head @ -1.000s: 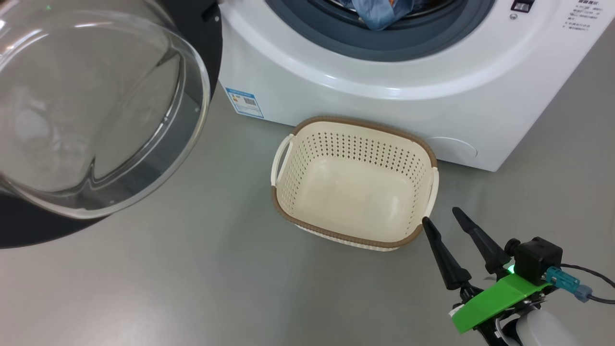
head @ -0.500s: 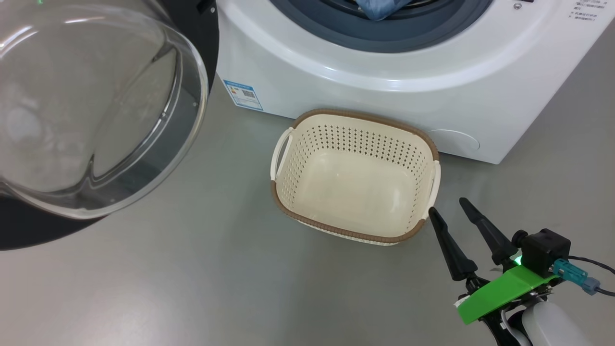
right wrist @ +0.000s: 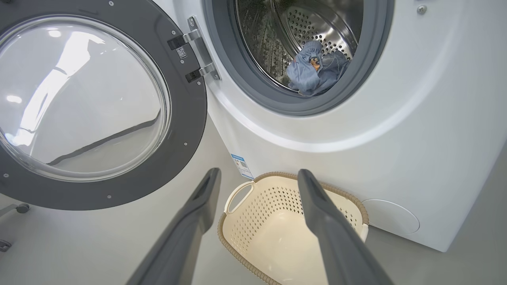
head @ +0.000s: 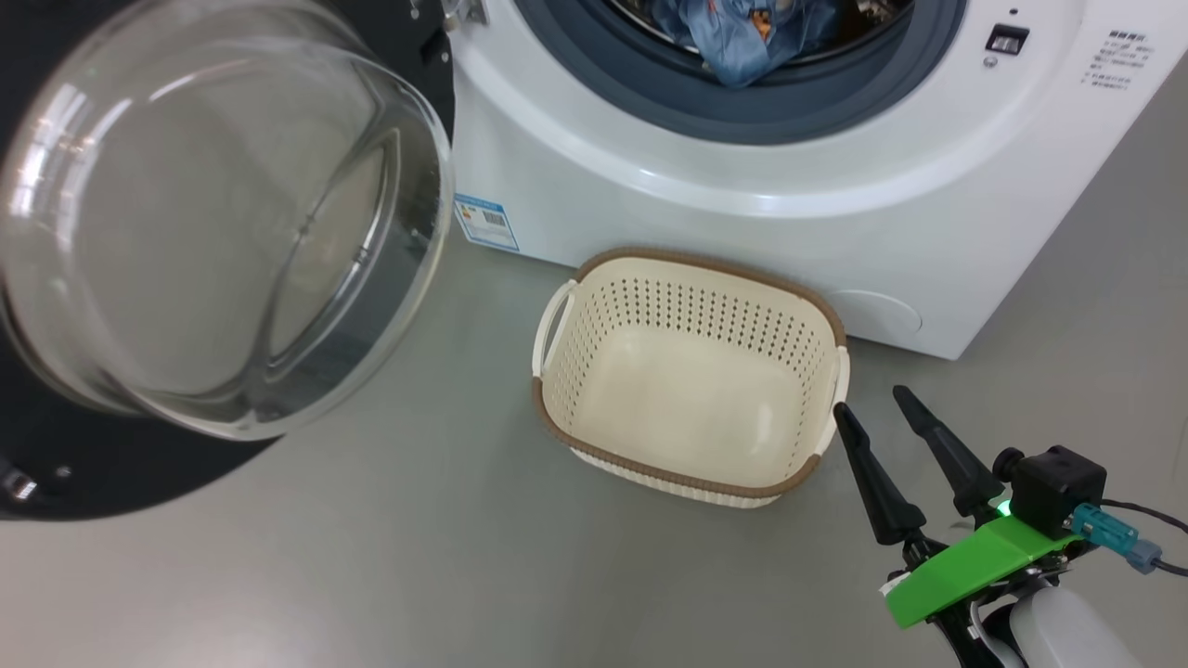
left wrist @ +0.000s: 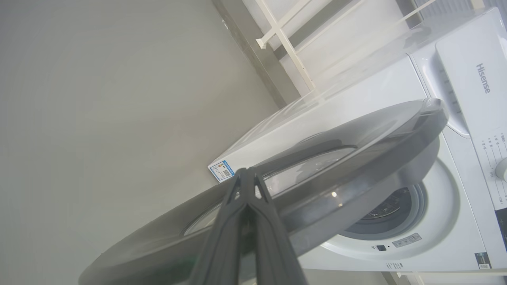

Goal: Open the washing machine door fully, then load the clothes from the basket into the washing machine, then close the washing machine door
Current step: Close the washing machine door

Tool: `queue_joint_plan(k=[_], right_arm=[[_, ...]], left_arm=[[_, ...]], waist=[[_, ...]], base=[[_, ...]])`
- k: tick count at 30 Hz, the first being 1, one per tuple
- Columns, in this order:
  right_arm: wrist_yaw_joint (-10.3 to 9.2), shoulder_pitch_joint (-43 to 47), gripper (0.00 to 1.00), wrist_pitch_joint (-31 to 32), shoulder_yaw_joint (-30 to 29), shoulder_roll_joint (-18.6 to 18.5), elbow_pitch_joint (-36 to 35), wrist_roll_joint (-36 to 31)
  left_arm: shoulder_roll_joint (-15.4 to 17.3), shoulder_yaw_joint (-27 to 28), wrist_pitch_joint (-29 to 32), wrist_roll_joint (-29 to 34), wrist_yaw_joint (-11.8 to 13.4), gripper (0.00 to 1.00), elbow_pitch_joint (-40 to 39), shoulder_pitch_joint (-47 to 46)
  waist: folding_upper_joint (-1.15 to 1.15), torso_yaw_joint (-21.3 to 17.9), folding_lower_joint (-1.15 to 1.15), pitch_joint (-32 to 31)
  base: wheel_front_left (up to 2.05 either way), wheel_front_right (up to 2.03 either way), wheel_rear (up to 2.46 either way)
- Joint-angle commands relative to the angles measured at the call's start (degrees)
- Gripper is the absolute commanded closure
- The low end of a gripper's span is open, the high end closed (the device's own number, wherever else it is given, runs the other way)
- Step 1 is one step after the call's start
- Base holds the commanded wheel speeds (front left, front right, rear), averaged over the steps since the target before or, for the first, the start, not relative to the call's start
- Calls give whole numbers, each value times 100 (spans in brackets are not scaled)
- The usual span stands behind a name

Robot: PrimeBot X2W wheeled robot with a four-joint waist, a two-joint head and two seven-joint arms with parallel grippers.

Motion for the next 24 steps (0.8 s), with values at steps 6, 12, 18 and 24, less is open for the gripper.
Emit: queue_joint_plan(k=[6, 12, 18, 24], right_arm=[[9, 205, 0, -28, 61, 40, -118, -109], [9, 371, 0, -28, -40, 33, -125, -141], [9, 537, 0, -28, -119, -7, -142, -236], [9, 662, 0, -28, -249, 11, -165, -315]], left_arm=[[156, -38, 585, -230, -25, 100, -605, 385], [107, -79, 872, -373, -25, 100, -1021, 644], [24, -107, 1240, -586, -25, 100, -1633, 875], [-79, -162, 1538, -679, -25, 100, -2219, 1119]], waist=[[0, -3, 0, -328], [0, -46, 0, -509], [0, -148, 0, -665], [0, -354, 0, -789]], base=[[0, 0, 0], [0, 0, 0], [0, 0, 0], [0, 0, 0]])
